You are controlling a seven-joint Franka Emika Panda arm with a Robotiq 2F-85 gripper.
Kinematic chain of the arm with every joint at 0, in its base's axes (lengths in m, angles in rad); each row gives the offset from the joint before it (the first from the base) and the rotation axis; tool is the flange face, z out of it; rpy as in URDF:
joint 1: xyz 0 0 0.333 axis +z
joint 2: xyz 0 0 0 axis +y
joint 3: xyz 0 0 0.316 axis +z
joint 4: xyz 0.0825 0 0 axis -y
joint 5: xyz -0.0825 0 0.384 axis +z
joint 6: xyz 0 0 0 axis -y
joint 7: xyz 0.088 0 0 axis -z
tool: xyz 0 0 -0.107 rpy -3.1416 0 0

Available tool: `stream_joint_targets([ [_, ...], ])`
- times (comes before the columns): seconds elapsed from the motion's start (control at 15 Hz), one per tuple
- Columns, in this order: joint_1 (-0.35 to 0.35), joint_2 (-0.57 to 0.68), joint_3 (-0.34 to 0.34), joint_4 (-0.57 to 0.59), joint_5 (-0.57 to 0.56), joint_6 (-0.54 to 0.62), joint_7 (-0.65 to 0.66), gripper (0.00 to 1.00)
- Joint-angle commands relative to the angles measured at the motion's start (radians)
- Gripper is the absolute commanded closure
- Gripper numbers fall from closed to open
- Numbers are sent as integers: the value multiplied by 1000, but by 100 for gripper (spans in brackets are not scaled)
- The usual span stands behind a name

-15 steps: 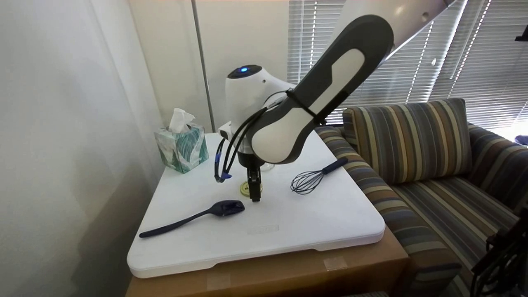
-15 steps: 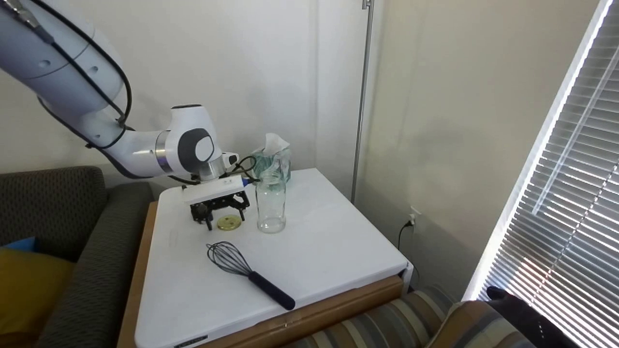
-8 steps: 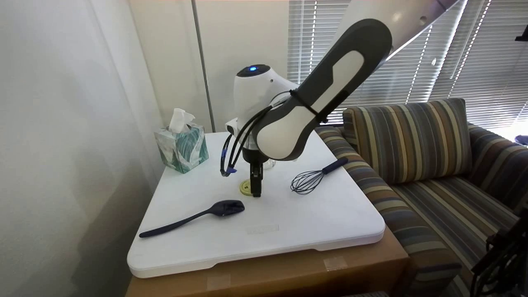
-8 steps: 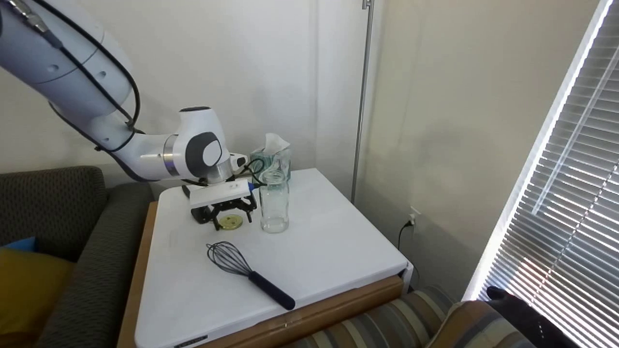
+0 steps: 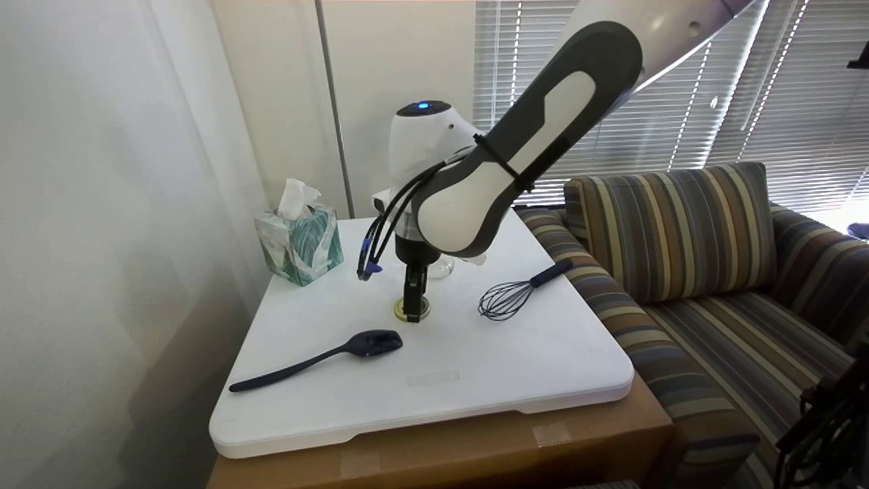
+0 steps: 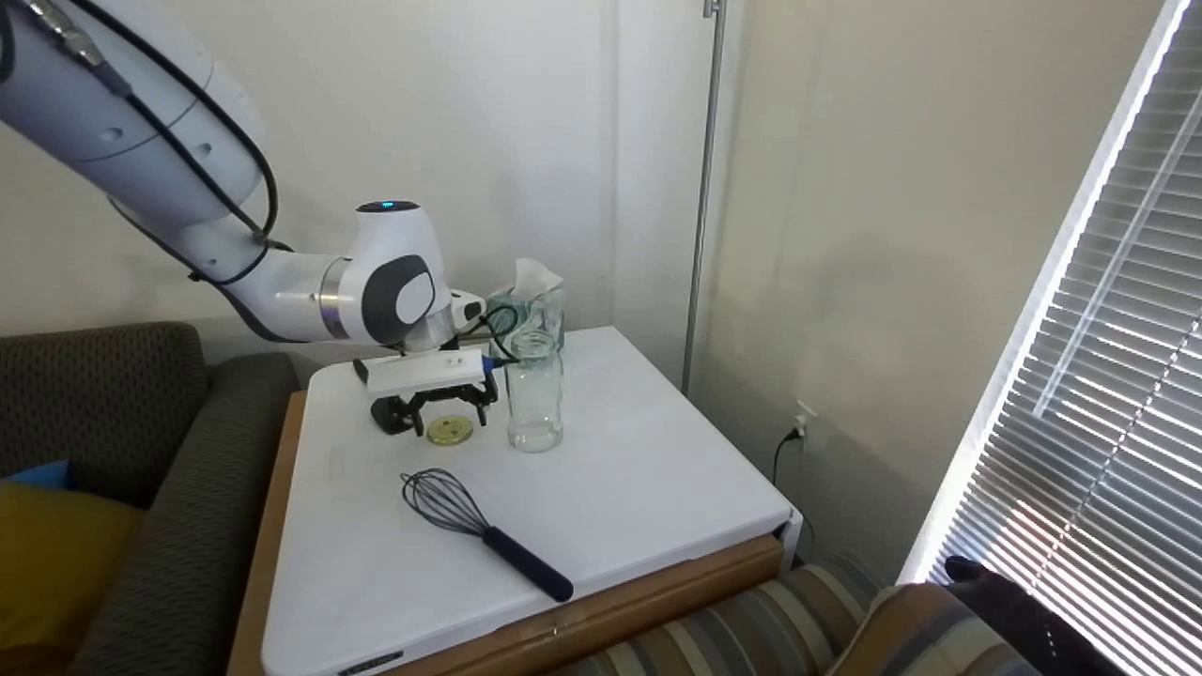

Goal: Put the lid on top of the glass jar

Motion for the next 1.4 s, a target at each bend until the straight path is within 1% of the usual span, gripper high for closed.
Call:
stream_joint_targets([
  [0.0, -22, 14, 33, 14, 20, 13, -29, 0],
  [0.27, -16, 29, 44, 33, 32, -9, -23, 0],
  [0.47, -8, 35, 36, 39, 37, -16, -12, 0],
  [0.73, -4, 43, 27, 49, 34, -4, -2, 0],
  [0.87, -3, 52, 23, 56, 32, 22, 4, 0],
  [1.13, 10, 57, -4, 66, 37, 69, 82, 0],
  [1.33, 15, 59, -17, 68, 36, 76, 117, 0],
])
